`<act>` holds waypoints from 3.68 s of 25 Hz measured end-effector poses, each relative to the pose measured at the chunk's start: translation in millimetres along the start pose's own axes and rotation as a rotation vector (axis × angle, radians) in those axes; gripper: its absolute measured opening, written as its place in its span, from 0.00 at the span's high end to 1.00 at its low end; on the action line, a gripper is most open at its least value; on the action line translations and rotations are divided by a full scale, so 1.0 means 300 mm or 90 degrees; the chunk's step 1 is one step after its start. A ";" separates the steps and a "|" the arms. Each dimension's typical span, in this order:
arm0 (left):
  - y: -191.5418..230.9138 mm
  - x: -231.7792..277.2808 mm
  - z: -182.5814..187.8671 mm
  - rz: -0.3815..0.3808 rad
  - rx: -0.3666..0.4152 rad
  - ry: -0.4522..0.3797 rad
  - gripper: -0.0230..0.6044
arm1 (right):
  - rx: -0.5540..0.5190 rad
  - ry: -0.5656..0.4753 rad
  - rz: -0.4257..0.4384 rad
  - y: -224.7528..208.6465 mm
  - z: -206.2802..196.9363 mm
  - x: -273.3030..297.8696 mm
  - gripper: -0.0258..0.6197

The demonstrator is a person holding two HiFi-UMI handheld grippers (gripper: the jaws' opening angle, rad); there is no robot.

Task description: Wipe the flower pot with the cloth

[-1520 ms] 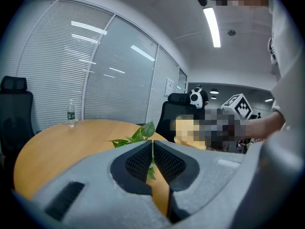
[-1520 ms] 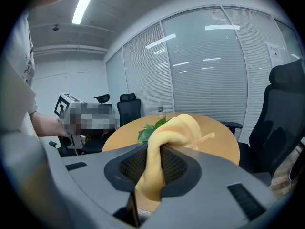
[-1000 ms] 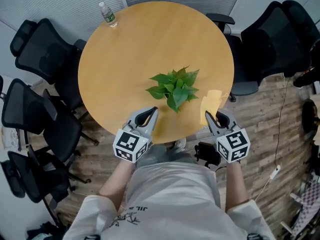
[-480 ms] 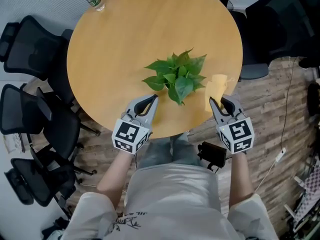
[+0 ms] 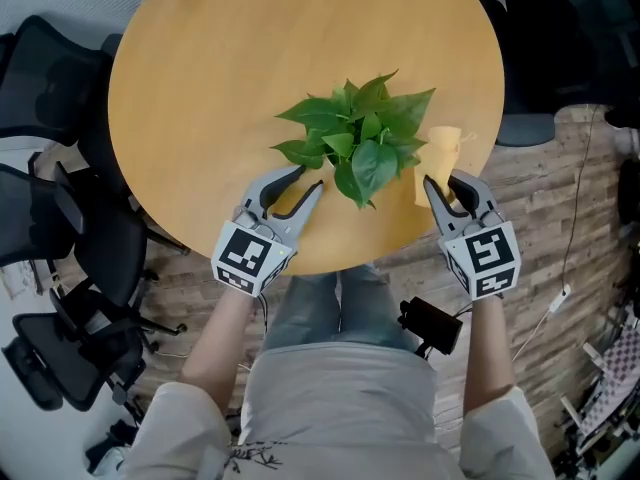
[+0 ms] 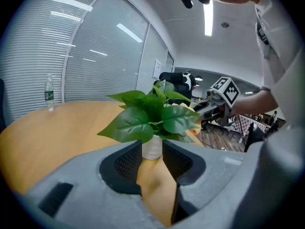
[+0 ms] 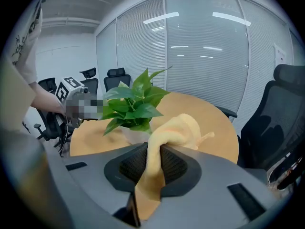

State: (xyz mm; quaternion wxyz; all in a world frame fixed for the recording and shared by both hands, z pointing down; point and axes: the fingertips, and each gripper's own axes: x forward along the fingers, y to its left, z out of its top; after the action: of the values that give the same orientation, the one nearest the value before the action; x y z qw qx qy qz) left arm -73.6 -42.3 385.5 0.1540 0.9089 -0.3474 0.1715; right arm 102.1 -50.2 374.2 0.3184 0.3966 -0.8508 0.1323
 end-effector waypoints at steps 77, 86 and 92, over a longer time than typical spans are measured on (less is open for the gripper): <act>-0.021 0.204 -0.021 0.017 0.026 -0.050 0.45 | -0.253 0.059 0.098 0.152 -0.033 0.254 0.87; -0.027 0.204 -0.028 0.067 0.000 -0.052 0.46 | -0.247 0.055 0.105 0.194 -0.047 0.249 0.87; -0.032 0.202 -0.029 0.091 -0.019 -0.053 0.46 | -0.243 0.049 0.114 0.226 -0.051 0.243 0.87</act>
State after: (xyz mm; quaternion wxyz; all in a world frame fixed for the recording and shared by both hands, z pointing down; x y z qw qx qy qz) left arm -26.5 -67.1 417.1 0.1400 0.8860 -0.4198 0.1386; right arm 22.1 -41.9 434.9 0.4067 0.2464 -0.8796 0.0113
